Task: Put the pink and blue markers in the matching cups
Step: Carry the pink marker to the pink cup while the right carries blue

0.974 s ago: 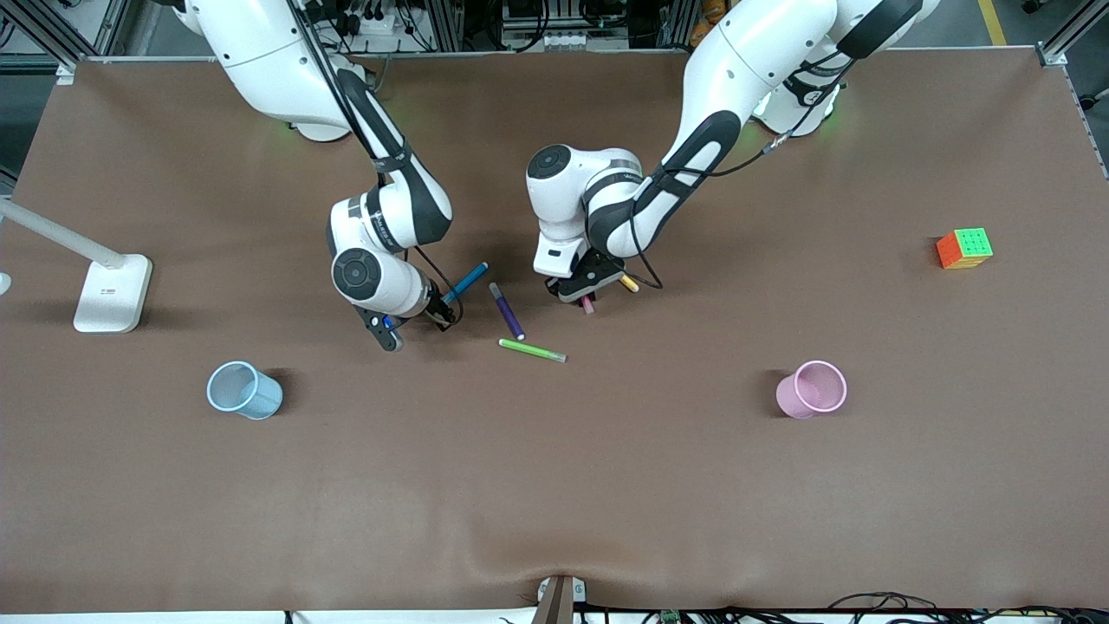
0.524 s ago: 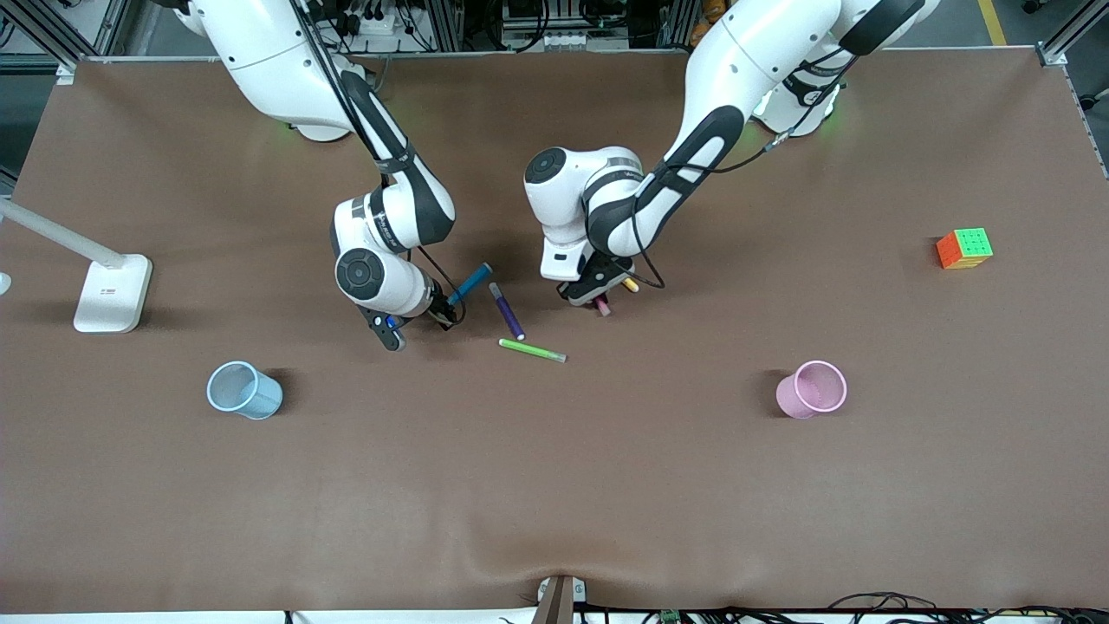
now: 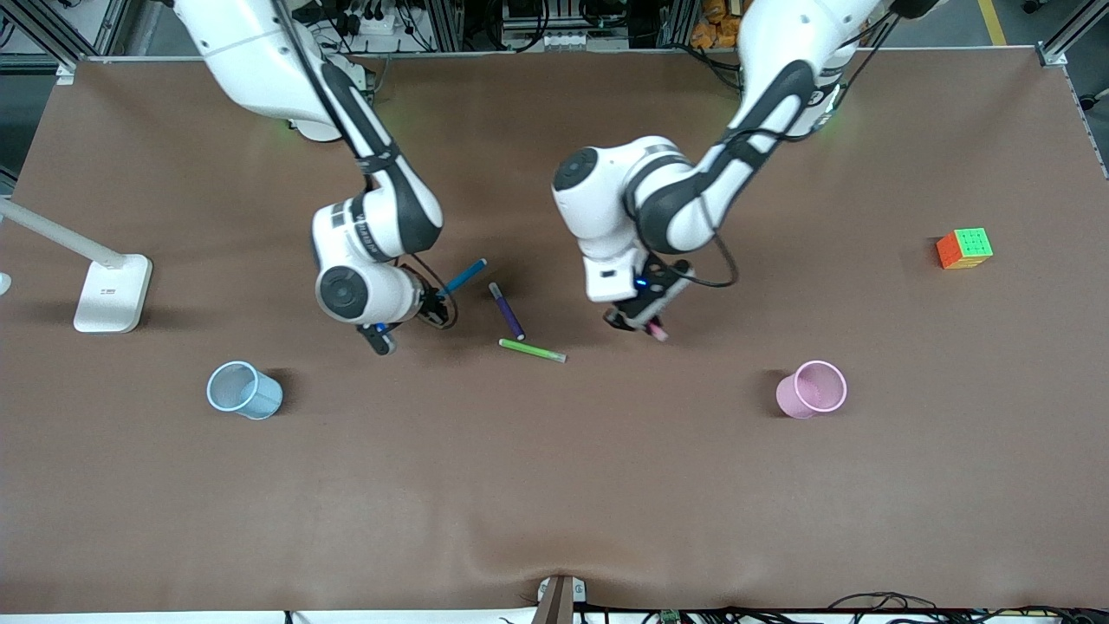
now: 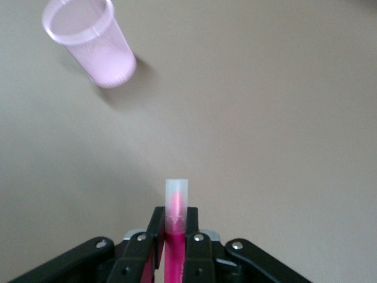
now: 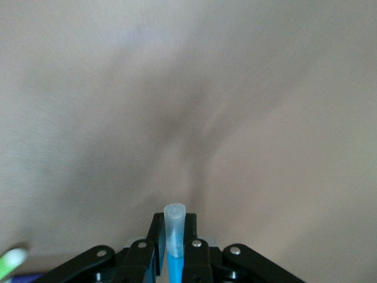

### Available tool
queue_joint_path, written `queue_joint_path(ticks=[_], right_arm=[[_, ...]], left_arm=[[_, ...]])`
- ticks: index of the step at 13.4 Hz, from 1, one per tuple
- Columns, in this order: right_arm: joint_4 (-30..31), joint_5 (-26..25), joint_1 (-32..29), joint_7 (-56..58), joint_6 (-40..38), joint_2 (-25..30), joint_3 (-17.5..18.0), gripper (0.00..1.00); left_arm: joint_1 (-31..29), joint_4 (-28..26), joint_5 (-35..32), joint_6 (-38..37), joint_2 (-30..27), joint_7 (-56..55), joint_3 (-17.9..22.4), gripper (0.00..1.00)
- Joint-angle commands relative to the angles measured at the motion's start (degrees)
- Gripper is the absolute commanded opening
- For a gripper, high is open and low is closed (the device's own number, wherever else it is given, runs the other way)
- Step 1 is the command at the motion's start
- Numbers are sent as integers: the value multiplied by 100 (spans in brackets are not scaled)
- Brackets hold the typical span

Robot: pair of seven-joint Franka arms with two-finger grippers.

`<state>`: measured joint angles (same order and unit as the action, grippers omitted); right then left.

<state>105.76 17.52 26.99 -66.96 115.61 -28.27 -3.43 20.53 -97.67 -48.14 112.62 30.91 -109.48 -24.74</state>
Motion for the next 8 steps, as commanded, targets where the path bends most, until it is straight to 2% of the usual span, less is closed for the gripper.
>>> queue_joint_path(ticks=[1, 3, 6, 8], right_arm=[[-764, -467, -474, 51, -897, 41, 61, 0], [-1423, -819, -729, 322, -1416, 15, 70, 0], [-2189, -995, -1194, 1191, -1875, -12, 61, 0], [-2454, -1599, -1371, 1588, -1885, -12, 61, 0]], left_arm=[[-329, 212, -29, -521, -138, 573, -22, 0], [-628, 440, -47, -741, -190, 1190, -13, 0], [-1024, 669, -204, -953, -331, 2122, 39, 0], [-1165, 740, -589, -970, -314, 2203, 84, 0]])
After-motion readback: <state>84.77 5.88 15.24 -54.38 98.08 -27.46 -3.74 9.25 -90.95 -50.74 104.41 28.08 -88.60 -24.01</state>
